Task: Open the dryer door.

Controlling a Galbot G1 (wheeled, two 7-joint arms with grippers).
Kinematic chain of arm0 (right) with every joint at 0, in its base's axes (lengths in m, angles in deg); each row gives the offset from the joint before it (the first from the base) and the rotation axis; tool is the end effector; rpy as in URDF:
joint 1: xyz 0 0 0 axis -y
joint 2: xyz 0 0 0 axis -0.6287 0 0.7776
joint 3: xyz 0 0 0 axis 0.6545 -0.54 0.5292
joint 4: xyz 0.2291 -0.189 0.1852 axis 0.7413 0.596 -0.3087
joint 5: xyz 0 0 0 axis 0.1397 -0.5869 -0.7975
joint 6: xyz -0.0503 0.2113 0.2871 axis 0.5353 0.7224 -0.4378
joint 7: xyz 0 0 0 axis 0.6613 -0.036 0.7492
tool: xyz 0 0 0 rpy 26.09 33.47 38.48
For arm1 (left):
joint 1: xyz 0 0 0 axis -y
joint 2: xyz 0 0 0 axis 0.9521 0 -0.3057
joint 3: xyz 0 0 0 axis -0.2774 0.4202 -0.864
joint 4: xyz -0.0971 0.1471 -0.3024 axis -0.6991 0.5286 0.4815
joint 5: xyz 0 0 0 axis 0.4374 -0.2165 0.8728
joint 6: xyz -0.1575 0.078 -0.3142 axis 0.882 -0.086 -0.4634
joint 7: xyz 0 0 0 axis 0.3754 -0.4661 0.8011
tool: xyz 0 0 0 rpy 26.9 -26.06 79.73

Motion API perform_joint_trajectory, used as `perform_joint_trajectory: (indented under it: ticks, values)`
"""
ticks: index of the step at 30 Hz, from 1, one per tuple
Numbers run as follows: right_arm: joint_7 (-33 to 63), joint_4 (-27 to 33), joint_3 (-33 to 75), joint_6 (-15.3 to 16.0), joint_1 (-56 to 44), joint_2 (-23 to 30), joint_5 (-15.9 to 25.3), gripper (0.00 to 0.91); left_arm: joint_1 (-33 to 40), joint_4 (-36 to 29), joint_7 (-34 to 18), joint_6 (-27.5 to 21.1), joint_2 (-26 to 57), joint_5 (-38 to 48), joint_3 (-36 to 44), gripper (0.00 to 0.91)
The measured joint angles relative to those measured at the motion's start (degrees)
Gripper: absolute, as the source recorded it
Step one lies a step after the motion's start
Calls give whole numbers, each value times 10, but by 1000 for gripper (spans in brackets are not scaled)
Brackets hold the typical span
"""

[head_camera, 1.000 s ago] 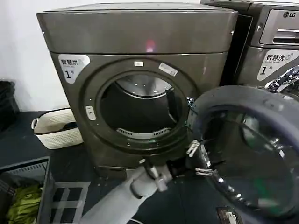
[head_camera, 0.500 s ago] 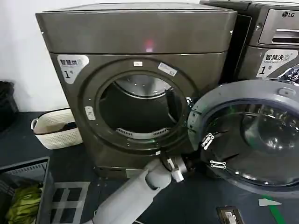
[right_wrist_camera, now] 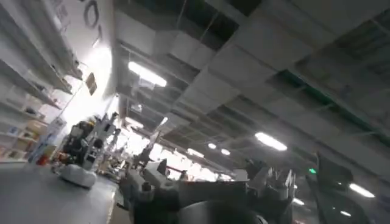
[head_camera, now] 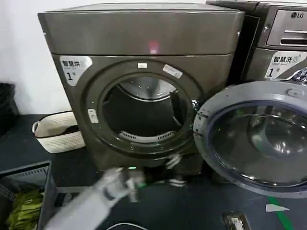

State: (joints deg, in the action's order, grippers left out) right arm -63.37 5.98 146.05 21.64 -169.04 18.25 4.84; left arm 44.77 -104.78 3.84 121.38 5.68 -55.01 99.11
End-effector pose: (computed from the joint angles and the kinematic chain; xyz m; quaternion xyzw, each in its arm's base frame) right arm -0.2412 -0.4375 -0.1795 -0.7687 -0.5718 0.2856 0.0233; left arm 0.4233 -0.0402 -0.2679 0.5163 0.6048 0.4223 0.4350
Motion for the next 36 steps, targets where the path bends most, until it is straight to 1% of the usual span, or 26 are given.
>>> perform_joint_trajectory:
  ticks: [3,7,9,10,13,16,18,20,23,26,31,36]
  values:
    - [-6,3,-6,0,6,-2,-25,907,-24,-17,-3,5,65,-111,-47,907]
    - [-15,3,-20,-3,12,-2,-52,907,-65,-39,-6,6,156,-220,-113,907]
    - [-22,5,-27,-5,14,-6,-71,907,-86,-40,-32,6,202,-274,-149,907]
    - [-23,7,-30,-5,15,-8,-74,907,-98,-39,-55,6,226,-314,-167,907]
    - [-25,13,-37,-6,20,-18,-76,907,-128,-30,-97,6,296,-416,-200,907]
    - [-29,21,-43,-10,24,-28,-87,907,-145,-11,-112,6,354,-511,-218,907]
    - [-35,29,-46,-13,25,-34,-95,907,-146,10,-105,6,381,-567,-229,907]
    - [-40,37,-46,-20,26,-40,-96,907,-139,42,-79,6,398,-590,-232,907]
    - [-42,52,-46,-31,29,-48,-99,907,-136,96,-52,6,423,-603,-234,907]
    - [-43,61,-46,-24,32,-51,-99,907,-137,135,-26,6,447,-587,-240,907]
    - [-42,59,-52,-22,35,-46,-87,907,-148,149,-21,5,460,-570,-244,907]
    - [-41,65,-52,-23,33,-50,-86,907,-161,154,-21,5,465,-568,-244,907]
